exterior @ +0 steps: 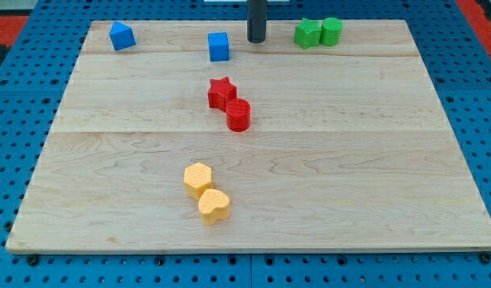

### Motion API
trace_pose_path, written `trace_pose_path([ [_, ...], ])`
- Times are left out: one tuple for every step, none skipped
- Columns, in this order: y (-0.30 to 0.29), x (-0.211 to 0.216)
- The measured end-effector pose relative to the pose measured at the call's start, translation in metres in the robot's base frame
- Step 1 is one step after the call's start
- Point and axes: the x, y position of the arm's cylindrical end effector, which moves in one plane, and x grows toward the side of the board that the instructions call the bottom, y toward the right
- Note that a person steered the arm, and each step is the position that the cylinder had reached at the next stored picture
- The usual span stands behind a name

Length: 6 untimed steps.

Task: Slide the blue cube to the top left

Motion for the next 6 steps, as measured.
trace_pose_path([
  [-0.049, 0.001],
  [-0.096, 0.011],
  [-0.064, 0.039],
  [-0.097, 0.027],
  [-0.139, 0.013],
  [-0.103, 0.057],
])
